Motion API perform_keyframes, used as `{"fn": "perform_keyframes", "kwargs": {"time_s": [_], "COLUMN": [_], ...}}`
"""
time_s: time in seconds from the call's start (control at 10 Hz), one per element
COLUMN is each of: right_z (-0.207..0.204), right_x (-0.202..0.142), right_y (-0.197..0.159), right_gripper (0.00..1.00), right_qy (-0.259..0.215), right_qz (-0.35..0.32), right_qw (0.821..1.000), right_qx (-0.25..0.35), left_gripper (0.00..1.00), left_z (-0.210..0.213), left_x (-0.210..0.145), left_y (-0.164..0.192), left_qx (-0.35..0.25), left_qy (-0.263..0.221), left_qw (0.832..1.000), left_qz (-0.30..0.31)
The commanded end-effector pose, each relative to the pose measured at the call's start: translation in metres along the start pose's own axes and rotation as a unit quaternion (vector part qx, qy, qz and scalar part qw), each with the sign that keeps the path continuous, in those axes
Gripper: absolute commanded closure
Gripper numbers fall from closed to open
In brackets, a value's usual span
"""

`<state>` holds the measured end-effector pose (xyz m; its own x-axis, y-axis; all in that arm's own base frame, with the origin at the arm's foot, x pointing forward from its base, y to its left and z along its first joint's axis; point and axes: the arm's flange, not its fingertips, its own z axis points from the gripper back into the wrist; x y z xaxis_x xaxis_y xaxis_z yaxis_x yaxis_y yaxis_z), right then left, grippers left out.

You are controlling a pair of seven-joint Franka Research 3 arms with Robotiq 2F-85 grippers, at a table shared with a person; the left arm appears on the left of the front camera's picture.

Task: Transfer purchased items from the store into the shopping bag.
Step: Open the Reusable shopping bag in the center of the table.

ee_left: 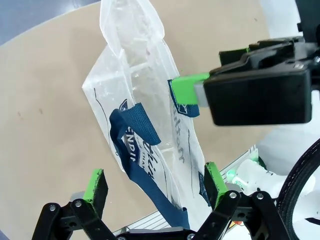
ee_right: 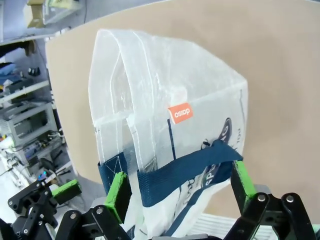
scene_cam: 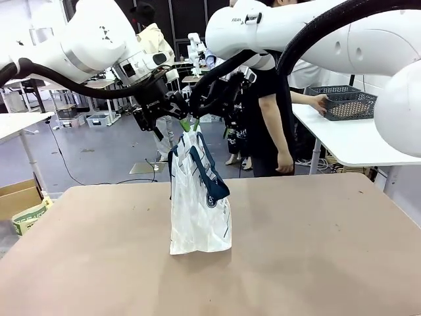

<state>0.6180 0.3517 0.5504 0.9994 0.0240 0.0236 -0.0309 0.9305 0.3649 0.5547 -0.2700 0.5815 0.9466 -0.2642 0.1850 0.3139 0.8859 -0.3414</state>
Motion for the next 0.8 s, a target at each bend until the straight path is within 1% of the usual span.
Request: {"fn": "perform_keyframes", "kwargs": {"time_s": [0.0,0.3,0.7], "right_z": [-0.007,-0.014,-0.019], "right_x": [0.000,-0.011,-0.013], "right_y": [0.008,0.010,0.007], "right_gripper": [0.00,0.00,0.00], "right_qy": [0.025,0.039,0.049], "right_qz": [-0.009,-0.003,-0.014], "right_qw": [1.000,0.999,0.998], "right_qx": [0.009,0.017,0.031], "left_gripper": [0.00,0.00,0.00], "left_z": [0.000,-0.009,-0.017], "left_x": [0.001,-0.001,-0.008], "left_y": [0.001,0.009,0.019], "left_qx": [0.010,0.026,0.015], "left_qy": [0.005,0.002,0.013], "left_qw": [1.000,0.999,0.999], "left_qz": [0.025,0.040,0.046]}}
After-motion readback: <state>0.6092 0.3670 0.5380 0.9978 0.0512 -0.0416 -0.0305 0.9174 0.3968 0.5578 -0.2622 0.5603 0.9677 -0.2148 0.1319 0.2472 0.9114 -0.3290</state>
